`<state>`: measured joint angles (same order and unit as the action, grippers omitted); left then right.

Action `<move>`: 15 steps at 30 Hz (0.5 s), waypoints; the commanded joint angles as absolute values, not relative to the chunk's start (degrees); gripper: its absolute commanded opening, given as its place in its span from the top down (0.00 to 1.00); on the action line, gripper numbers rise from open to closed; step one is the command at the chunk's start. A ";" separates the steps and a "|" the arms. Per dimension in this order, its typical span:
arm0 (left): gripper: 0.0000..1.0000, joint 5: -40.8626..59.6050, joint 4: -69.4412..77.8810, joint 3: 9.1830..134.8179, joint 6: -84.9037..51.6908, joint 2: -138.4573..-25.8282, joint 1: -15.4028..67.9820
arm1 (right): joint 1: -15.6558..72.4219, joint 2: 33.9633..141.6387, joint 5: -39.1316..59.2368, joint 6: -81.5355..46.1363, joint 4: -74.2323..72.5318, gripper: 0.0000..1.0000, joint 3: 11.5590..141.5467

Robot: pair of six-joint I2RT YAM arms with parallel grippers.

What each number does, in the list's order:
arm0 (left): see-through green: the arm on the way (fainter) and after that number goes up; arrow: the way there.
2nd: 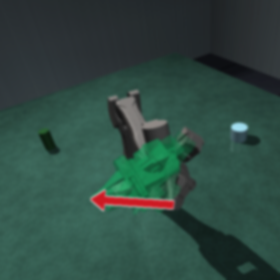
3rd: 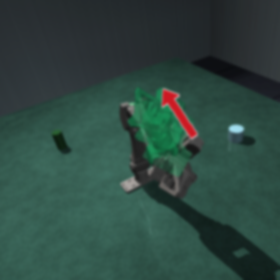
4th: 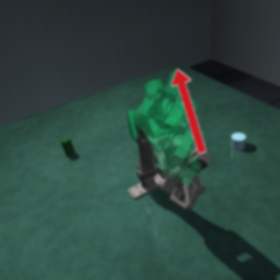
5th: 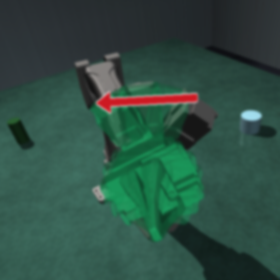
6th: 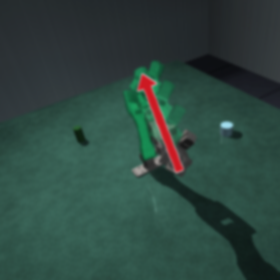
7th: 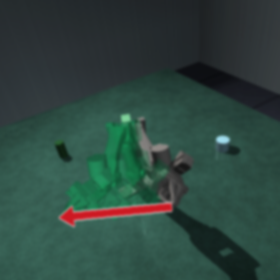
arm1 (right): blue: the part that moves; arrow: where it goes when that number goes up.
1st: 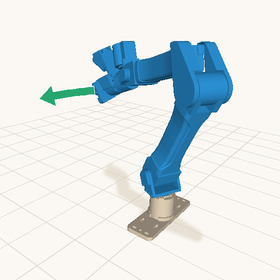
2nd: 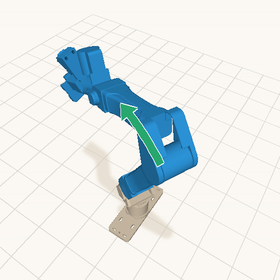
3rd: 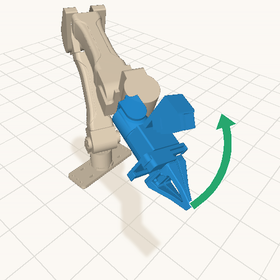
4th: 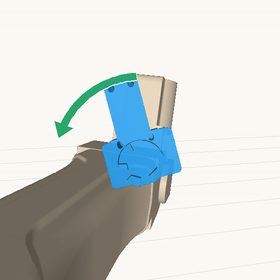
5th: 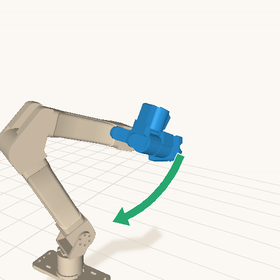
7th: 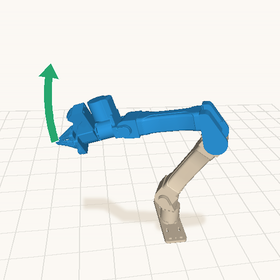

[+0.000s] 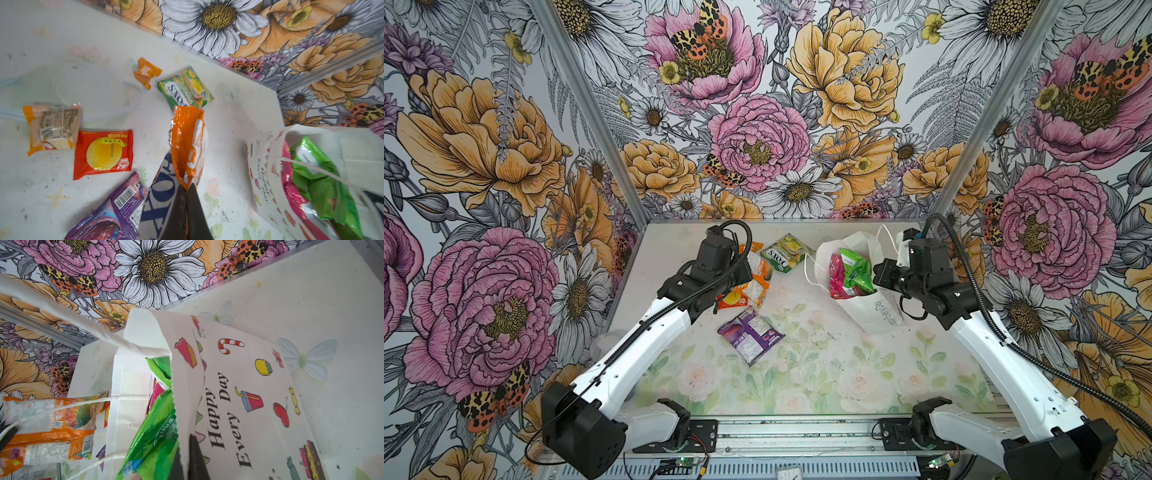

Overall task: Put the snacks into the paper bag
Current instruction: 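Grasp the orange candy bag with the left gripper and lift it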

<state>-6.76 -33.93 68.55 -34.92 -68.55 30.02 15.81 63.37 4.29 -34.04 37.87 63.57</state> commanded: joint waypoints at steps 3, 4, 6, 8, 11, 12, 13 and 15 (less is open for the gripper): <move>1.00 -11.50 -32.87 78.97 -30.51 -65.38 34.22 | 17.30 64.06 2.74 -34.15 38.50 1.00 65.28; 1.00 -11.52 -32.96 80.45 -30.43 -65.52 34.81 | 17.40 64.03 2.71 -34.17 38.50 1.00 65.30; 1.00 -11.56 -32.99 84.19 -30.39 -66.57 36.46 | 17.66 64.23 2.55 -34.14 38.50 1.00 65.52; 1.00 -11.56 -33.14 87.21 -30.87 -68.11 38.23 | 17.81 64.25 2.46 -34.10 38.52 1.00 65.89; 1.00 -11.54 -33.32 91.25 -31.81 -71.24 41.01 | 17.92 64.34 2.46 -33.90 38.50 1.00 66.50; 1.00 -11.57 -33.29 92.41 -32.31 -72.50 41.96 | 17.96 64.38 2.44 -33.75 38.50 1.00 66.74; 1.00 -11.54 -33.23 93.24 -32.93 -73.56 42.62 | 18.00 64.42 2.46 -33.62 38.49 1.00 66.92; 1.00 -10.36 -33.18 95.00 -34.49 -76.17 43.62 | 18.11 64.59 2.48 -33.49 38.49 1.00 67.23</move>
